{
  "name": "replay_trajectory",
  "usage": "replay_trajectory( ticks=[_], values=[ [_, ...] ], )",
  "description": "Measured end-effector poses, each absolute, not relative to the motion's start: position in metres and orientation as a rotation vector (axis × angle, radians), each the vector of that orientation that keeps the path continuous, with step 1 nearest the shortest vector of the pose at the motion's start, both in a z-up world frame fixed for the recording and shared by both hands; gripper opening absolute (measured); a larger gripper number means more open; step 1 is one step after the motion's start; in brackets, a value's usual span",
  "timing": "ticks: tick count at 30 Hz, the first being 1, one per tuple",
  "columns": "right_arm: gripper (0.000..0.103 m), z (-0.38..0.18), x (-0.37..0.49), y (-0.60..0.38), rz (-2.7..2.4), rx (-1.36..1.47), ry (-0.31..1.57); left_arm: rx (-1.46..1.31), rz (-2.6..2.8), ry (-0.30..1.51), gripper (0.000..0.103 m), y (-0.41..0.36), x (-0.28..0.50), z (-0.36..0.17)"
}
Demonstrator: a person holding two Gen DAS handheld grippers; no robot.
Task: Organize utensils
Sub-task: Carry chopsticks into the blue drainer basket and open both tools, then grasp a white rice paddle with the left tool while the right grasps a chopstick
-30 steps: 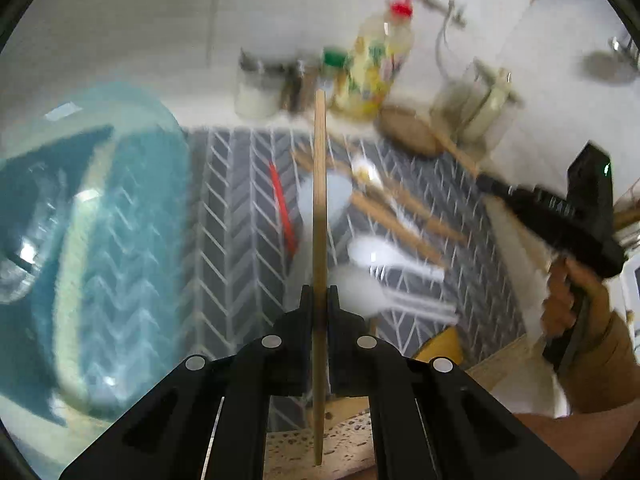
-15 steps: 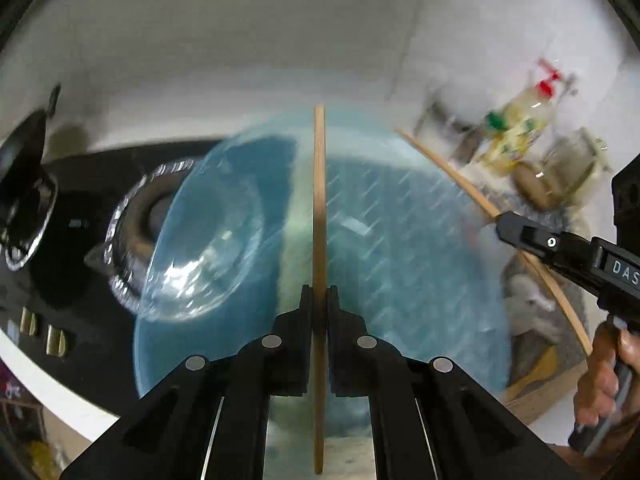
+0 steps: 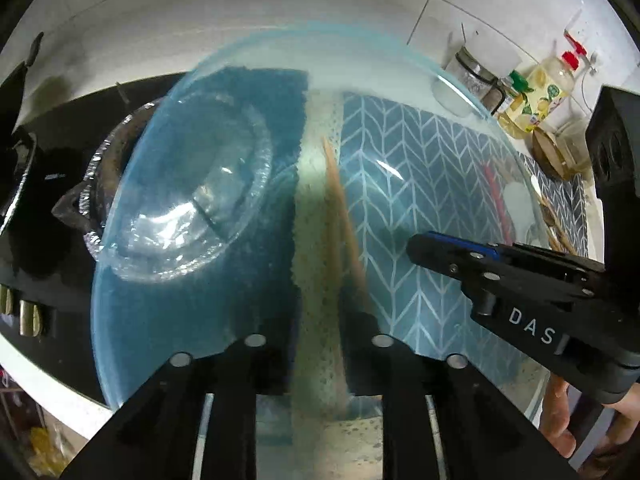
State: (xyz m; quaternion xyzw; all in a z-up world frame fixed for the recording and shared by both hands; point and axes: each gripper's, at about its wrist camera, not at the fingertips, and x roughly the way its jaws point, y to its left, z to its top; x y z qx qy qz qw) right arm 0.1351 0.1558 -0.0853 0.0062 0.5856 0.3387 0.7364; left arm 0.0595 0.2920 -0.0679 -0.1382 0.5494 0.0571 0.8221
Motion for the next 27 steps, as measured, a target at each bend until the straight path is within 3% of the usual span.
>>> replay_trajectory(
  ticks=[5, 7, 8, 9, 11, 15, 24, 25, 27],
  values=[
    [0.009, -0.029, 0.146, 0.114, 0.764, 0.062, 1.088, -0.289, 0.134, 1.042, 0.023, 0.283, 0.048, -0.011],
    [0.009, 0.019, 0.15, 0.074, 0.767, 0.083, 0.917, -0.255, 0.101, 0.945, 0.04, 0.264, 0.042, 0.025],
    [0.013, 0.036, 0.152, 0.059, 0.771, 0.094, 0.848, -0.226, 0.073, 0.882, 0.056, 0.247, 0.038, 0.045],
    [0.02, 0.054, 0.151, 0.039, 0.774, 0.107, 0.768, -0.203, 0.042, 0.834, 0.061, 0.23, 0.036, 0.06],
    [0.076, 0.085, 0.146, -0.011, 0.773, 0.13, 0.591, -0.182, -0.016, 0.797, 0.062, 0.201, 0.037, 0.072],
    [0.078, 0.084, 0.147, -0.093, 0.704, 0.086, 0.435, -0.169, -0.109, 0.818, 0.062, 0.14, 0.05, 0.058],
    [0.078, -0.037, 0.188, -0.21, 0.534, 0.135, 0.798, -0.125, -0.087, 1.017, 0.061, 0.038, 0.121, -0.073],
    [0.078, -0.048, 0.19, -0.216, 0.537, 0.137, 0.818, -0.115, -0.074, 1.031, 0.06, 0.034, 0.131, -0.087],
    [0.077, -0.058, 0.192, -0.225, 0.542, 0.131, 0.84, -0.108, -0.076, 1.046, 0.042, 0.031, 0.15, -0.105]
  ],
)
